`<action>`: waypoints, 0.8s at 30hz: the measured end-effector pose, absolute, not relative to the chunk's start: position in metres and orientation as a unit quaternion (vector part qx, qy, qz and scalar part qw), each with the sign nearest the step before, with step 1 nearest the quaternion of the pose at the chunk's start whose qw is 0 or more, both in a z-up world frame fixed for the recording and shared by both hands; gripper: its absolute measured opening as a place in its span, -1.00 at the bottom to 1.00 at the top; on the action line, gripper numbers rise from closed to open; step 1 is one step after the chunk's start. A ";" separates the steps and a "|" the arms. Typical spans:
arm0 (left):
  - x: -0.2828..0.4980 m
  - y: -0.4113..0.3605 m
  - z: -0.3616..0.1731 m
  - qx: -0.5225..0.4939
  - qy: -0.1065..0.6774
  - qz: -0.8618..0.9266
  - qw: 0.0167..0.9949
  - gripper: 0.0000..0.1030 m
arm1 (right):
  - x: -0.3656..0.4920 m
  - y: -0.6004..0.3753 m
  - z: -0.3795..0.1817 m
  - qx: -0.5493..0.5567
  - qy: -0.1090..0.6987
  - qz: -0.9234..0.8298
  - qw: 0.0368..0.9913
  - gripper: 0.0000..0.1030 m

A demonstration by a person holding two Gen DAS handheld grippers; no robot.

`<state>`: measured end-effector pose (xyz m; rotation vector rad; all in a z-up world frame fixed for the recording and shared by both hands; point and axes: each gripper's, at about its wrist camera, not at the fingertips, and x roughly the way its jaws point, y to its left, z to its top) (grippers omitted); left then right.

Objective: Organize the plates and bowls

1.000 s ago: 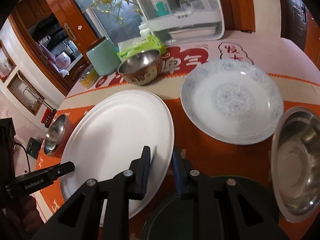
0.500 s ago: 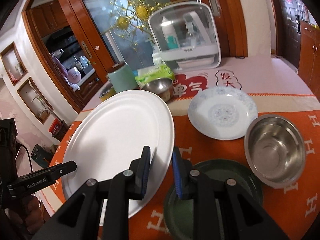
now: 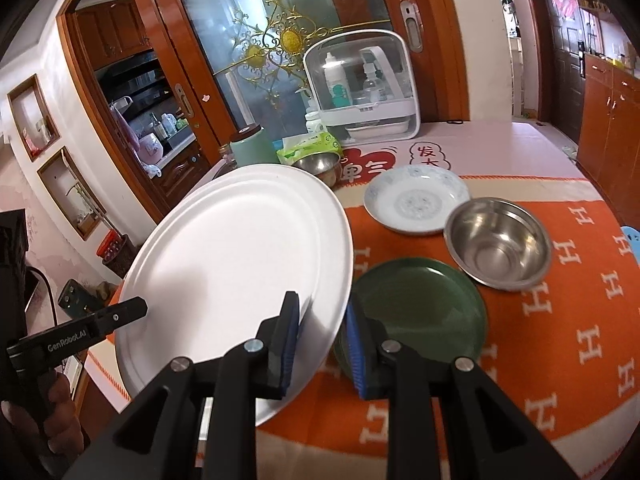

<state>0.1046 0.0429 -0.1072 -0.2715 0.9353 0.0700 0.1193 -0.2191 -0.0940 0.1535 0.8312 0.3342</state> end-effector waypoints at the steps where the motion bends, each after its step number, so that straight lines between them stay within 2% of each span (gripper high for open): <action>1: 0.099 0.040 -0.107 -0.129 0.451 0.033 0.883 -0.40 | 0.114 -0.222 -0.094 0.074 0.402 0.160 0.899 -0.55; 13: 0.036 0.013 -0.126 -0.125 0.482 0.029 0.867 -0.40 | 0.050 -0.247 -0.108 0.064 0.434 0.147 0.886 -0.55; 24: 0.009 -0.003 -0.164 -0.104 0.543 0.034 0.833 -0.40 | 0.021 -0.256 -0.146 0.057 0.494 0.131 0.857 -0.54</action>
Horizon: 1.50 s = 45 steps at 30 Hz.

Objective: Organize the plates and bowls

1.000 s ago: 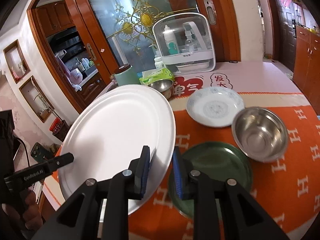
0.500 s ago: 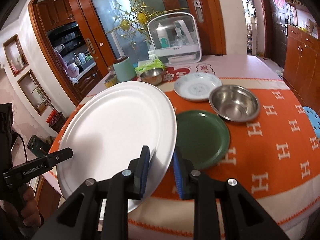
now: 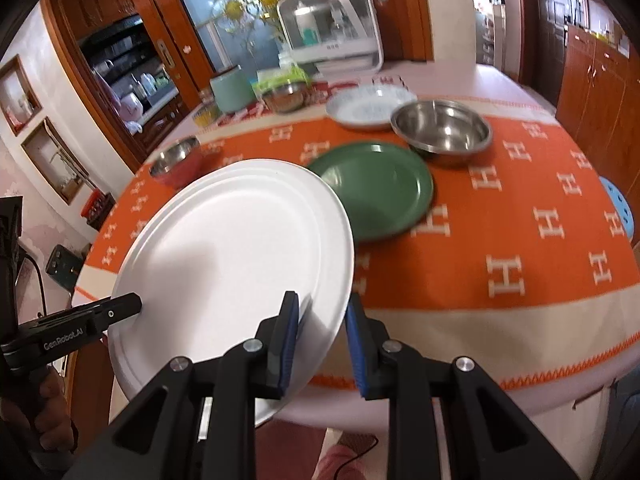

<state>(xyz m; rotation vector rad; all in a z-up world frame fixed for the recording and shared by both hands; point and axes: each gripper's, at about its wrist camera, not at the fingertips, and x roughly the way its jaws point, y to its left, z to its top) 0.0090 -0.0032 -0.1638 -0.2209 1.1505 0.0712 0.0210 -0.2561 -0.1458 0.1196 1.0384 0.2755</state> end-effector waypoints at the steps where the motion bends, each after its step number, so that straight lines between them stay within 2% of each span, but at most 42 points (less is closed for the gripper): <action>1: 0.007 -0.003 -0.168 -0.104 0.547 0.035 0.830 -0.40 | 0.020 -0.256 -0.150 0.056 0.500 0.131 0.854 -0.54; 16: 0.013 -0.008 -0.229 -0.086 0.596 0.053 0.796 -0.40 | 0.025 -0.254 -0.215 0.040 0.556 0.135 0.819 -0.51; 33: 0.045 -0.010 -0.245 -0.062 0.610 0.074 0.786 -0.36 | 0.031 -0.249 -0.223 0.025 0.560 0.136 0.817 -0.44; 36: 0.050 -0.015 -0.245 -0.050 0.612 0.075 0.786 -0.31 | 0.033 -0.249 -0.222 0.024 0.562 0.136 0.815 -0.44; 40: 0.053 -0.016 -0.244 -0.053 0.613 0.071 0.785 -0.07 | 0.035 -0.249 -0.220 0.027 0.562 0.135 0.816 -0.42; 45: 0.049 -0.012 -0.238 -0.059 0.606 0.064 0.791 0.10 | 0.035 -0.250 -0.213 0.034 0.553 0.127 0.823 -0.12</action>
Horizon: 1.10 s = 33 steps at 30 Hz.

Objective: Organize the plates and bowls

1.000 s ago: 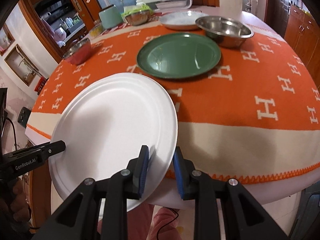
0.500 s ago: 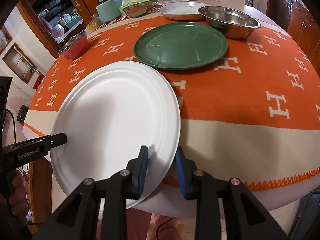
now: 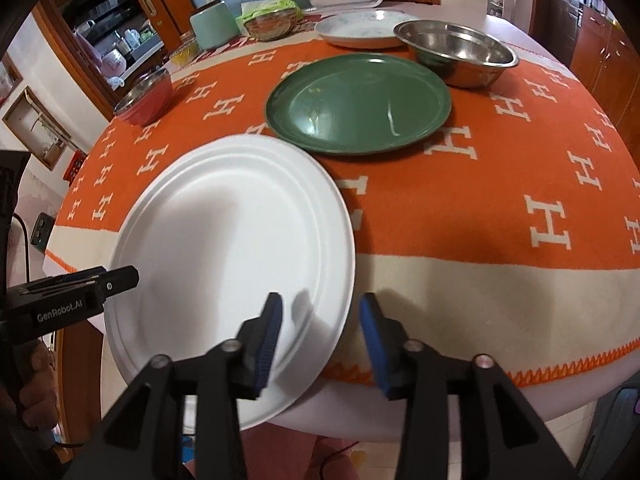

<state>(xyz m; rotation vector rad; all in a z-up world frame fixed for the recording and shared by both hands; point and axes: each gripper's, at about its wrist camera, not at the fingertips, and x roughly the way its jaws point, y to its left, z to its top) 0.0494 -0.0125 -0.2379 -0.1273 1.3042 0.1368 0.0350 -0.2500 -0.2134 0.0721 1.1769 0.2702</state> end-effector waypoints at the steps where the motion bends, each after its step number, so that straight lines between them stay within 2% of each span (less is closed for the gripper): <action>1: 0.048 -0.011 -0.237 -0.060 0.604 0.061 0.792 0.12 | 0.035 -0.250 -0.213 0.034 0.553 0.125 0.823 -0.11; 4: 0.043 -0.008 -0.231 -0.064 0.598 0.051 0.797 0.28 | 0.034 -0.248 -0.211 0.039 0.554 0.115 0.824 -0.10; 8: 0.036 -0.004 -0.218 -0.059 0.584 0.037 0.809 0.32 | 0.032 -0.246 -0.208 0.045 0.553 0.107 0.825 0.07; 10: 0.034 -0.004 -0.211 -0.058 0.579 0.025 0.813 0.37 | 0.031 -0.244 -0.205 0.049 0.551 0.098 0.827 0.10; 13: 0.034 -0.002 -0.200 -0.052 0.575 0.011 0.816 0.37 | 0.031 -0.241 -0.200 0.055 0.550 0.084 0.829 0.12; 17: 0.035 0.000 -0.185 -0.047 0.573 -0.006 0.818 0.39 | 0.029 -0.240 -0.187 0.065 0.544 0.070 0.834 0.28; 22: 0.038 0.008 -0.165 -0.047 0.558 -0.033 0.828 0.48 | 0.027 -0.235 -0.172 0.078 0.531 0.051 0.842 0.32; 33: 0.049 0.006 -0.132 0.003 0.529 -0.064 0.846 0.51 | 0.018 -0.233 -0.141 0.088 0.491 0.011 0.867 0.49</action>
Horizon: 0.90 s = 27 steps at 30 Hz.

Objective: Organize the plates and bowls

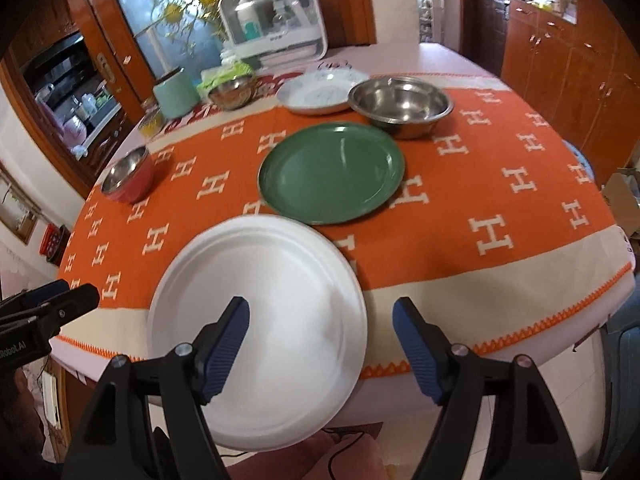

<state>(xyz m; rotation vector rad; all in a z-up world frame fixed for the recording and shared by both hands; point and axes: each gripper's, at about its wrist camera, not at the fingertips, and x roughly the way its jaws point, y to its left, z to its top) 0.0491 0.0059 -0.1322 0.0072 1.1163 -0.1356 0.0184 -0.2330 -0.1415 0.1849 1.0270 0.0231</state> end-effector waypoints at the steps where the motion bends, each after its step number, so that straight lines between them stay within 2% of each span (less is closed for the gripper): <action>1: 0.050 0.005 -0.130 0.004 0.527 -0.069 0.847 0.51 | 0.018 -0.234 -0.138 0.090 0.487 0.009 0.869 0.52; 3: 0.053 0.002 -0.125 0.003 0.524 -0.076 0.848 0.51 | 0.018 -0.237 -0.131 0.088 0.479 0.003 0.873 0.57; 13: 0.065 -0.029 -0.101 -0.002 0.514 -0.096 0.852 0.56 | 0.032 -0.272 -0.111 0.085 0.471 0.016 0.878 0.60; 25: 0.082 -0.086 -0.092 -0.025 0.541 -0.055 0.839 0.56 | 0.079 -0.338 -0.092 0.071 0.475 0.084 0.873 0.61; 27: 0.087 -0.098 -0.089 -0.028 0.544 -0.048 0.837 0.56 | 0.088 -0.347 -0.089 0.067 0.474 0.096 0.873 0.67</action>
